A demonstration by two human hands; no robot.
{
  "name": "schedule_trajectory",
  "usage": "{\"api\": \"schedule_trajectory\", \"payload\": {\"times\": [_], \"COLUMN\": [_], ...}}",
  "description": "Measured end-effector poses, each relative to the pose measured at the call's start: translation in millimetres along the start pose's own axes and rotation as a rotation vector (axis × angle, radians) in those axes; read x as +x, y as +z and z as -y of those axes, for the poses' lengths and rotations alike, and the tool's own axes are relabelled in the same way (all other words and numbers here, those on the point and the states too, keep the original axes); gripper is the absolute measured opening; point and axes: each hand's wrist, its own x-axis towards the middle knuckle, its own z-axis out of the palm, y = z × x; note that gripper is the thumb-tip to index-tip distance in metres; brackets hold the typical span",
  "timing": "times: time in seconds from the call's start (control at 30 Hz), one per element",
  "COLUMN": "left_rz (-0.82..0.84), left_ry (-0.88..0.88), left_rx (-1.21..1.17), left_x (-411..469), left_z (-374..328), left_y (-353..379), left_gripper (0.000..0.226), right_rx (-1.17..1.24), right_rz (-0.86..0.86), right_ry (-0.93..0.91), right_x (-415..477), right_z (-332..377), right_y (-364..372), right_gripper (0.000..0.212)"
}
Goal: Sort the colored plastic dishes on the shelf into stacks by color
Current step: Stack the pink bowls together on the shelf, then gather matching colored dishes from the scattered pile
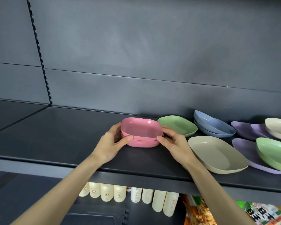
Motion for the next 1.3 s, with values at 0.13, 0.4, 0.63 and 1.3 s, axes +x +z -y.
{"api": "schedule_trajectory", "payload": {"times": [0.13, 0.4, 0.63, 1.3], "left_rz": [0.027, 0.048, 0.144, 0.244], "left_ry": [0.027, -0.001, -0.042, 0.566], "left_rx": [0.085, 0.135, 0.269, 0.953], "left_x": [-1.3, -1.5, -0.8, 54.8], "left_z": [-1.9, -5.6, -23.2, -212.2], "left_y": [-2.7, -2.7, -14.1, 113.2], "left_gripper": [0.079, 0.059, 0.037, 0.064], "right_rx": [-0.005, -0.081, -0.403, -1.185], "right_rz": [-0.002, -0.008, 0.013, -0.108], "right_ry": [-0.018, -0.017, 0.003, 0.079], "right_x": [-1.6, -2.6, -2.3, -13.5], "right_z": [1.4, 4.5, 20.3, 135.8], "right_y": [0.2, 0.6, -4.9, -213.7], "right_gripper": [0.032, 0.036, 0.03, 0.053]}}
